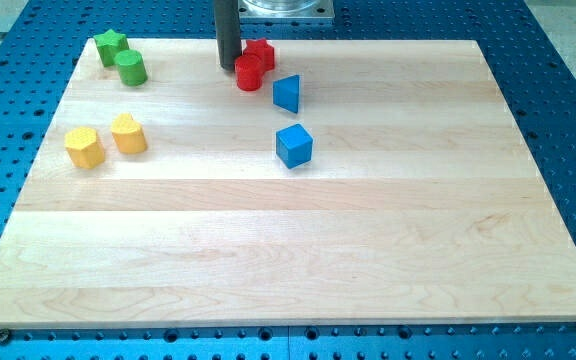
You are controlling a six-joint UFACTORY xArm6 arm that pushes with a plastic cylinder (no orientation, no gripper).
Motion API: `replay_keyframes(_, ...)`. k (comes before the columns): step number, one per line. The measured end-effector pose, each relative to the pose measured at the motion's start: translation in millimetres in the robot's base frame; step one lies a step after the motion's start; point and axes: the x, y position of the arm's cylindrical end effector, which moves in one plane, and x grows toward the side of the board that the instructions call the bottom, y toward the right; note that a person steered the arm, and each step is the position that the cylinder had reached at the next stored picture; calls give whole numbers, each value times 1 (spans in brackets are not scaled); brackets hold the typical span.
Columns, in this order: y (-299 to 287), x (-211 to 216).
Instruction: Place the red star at the top right side of the board
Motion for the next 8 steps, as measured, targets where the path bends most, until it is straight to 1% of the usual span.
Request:
replay_keyframes(1, 31, -5)
replay_keyframes(2, 141, 13)
replay_keyframes(3, 158, 21)
replay_keyframes(4, 110, 60)
replay_keyframes(5, 164, 79)
replay_keyframes(6, 212, 73)
replay_keyframes(7, 224, 46)
replay_keyframes(8, 195, 52)
